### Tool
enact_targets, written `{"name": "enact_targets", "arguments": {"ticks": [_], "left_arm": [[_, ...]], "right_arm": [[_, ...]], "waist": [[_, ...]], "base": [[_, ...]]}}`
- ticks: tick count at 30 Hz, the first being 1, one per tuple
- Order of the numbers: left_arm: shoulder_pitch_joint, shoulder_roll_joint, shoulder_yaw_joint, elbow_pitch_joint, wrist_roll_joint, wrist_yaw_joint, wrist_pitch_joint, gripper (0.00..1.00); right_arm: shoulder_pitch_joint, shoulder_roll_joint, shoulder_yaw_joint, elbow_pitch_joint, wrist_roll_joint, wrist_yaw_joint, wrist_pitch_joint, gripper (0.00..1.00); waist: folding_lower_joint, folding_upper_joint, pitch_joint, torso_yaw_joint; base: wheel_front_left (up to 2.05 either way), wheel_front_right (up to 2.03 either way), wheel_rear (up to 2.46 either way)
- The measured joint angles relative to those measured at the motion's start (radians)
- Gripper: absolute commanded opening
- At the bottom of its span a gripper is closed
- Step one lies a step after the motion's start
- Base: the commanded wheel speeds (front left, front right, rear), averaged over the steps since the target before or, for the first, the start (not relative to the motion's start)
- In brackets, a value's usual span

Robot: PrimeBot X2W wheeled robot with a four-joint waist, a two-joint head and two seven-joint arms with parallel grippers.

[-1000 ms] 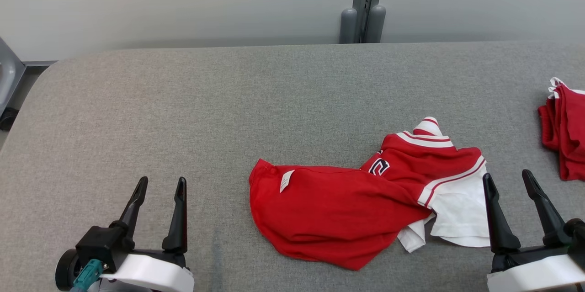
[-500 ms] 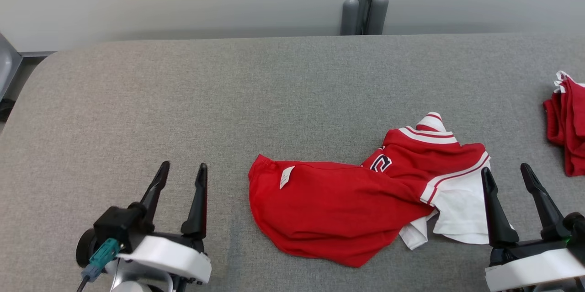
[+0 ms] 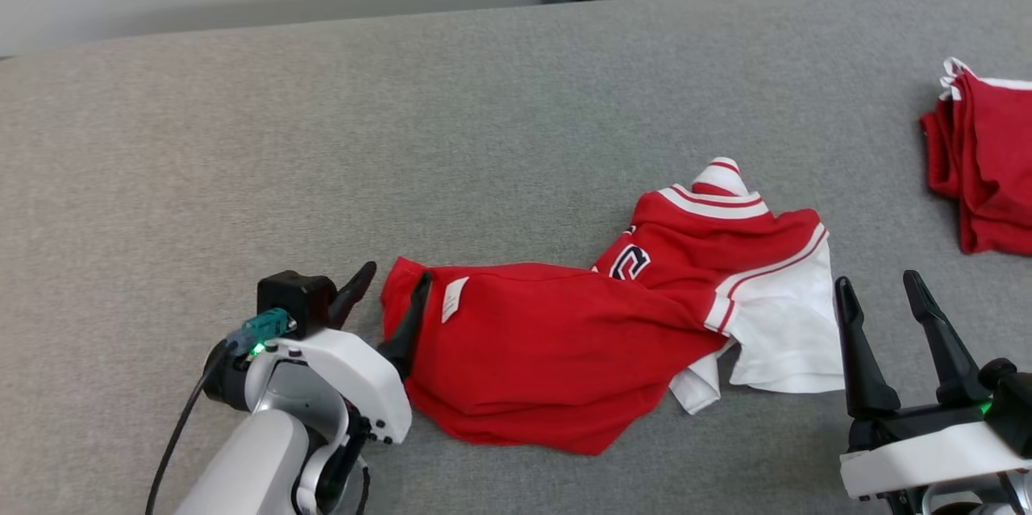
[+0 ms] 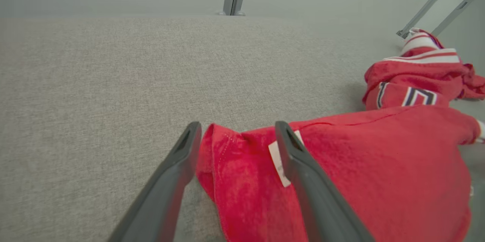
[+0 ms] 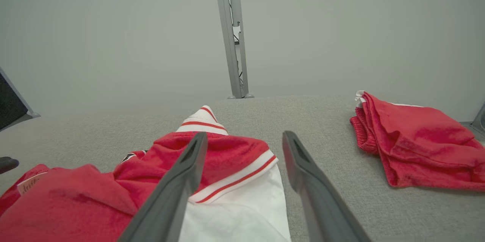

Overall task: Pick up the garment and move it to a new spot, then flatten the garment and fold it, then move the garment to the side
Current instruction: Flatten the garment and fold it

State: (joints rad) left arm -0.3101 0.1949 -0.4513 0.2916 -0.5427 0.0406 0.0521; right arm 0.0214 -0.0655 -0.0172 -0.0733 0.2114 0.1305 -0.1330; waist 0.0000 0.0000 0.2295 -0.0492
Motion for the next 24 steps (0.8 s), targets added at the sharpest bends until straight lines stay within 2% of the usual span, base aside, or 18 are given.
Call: {"name": "enact_targets", "arguments": {"ticks": [9,10,11,16,24], "left_arm": [[-0.057,-0.008,0.020,0.163,-0.035,-0.027,-0.004,0.99],[-0.061,-0.009,0.021,0.171,-0.038,-0.032,-0.012,0.38],[-0.065,-0.009,0.021,0.174,-0.040,-0.035,-0.018,0.00],[-0.069,-0.003,0.020,0.172,-0.037,-0.039,-0.046,0.00],[-0.057,0.018,0.020,0.124,-0.025,-0.025,-0.065,0.00]], "right_arm": [[0.000,0.007,-0.013,0.033,0.011,0.000,-0.012,1.00],[0.006,0.008,-0.019,0.040,0.017,0.000,-0.012,1.00],[0.012,0.009,-0.027,0.049,0.021,0.000,-0.011,1.00],[0.046,0.012,-0.058,0.114,0.036,0.000,-0.003,1.00],[0.029,0.014,-0.045,0.234,0.067,0.000,-0.007,1.00]], "waist": [[0.0000,0.0000,0.041,-0.057],[0.0000,0.0000,0.044,-0.060],[0.0000,0.0000,0.046,-0.062],[0.0000,0.0000,0.054,-0.062],[0.0000,0.0000,0.059,-0.052]], "base": [[0.00,0.00,0.00],[0.00,0.00,0.00],[0.00,0.00,0.00],[0.00,0.00,0.00],[0.00,0.00,0.00]]}}
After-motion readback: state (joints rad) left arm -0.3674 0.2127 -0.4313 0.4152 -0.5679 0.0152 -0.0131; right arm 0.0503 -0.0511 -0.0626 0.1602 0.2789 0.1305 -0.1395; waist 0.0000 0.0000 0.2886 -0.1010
